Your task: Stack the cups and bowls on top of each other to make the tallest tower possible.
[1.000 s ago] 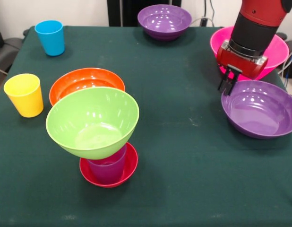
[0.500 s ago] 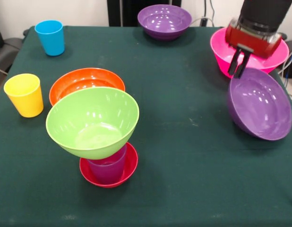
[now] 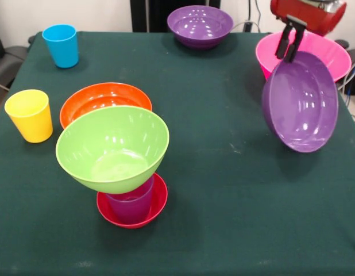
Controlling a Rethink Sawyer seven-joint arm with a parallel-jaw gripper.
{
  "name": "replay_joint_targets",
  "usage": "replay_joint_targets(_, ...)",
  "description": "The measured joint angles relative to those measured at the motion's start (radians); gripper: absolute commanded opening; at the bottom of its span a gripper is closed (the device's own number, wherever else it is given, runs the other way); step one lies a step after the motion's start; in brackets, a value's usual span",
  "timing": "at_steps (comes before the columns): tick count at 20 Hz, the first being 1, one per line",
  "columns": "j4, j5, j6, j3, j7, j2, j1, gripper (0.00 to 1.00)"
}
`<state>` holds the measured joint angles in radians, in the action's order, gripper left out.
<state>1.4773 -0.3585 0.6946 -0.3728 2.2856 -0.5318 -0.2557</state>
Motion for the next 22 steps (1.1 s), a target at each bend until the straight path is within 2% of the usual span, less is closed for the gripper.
replay_joint_targets(12, -0.018, 0.038, 0.051, -0.001, 0.0, -0.047, 0.041, 0.0)
replay_joint_targets(22, -0.093, 0.083, 0.15, 0.002, 0.0, -0.086, 0.128, 0.0)
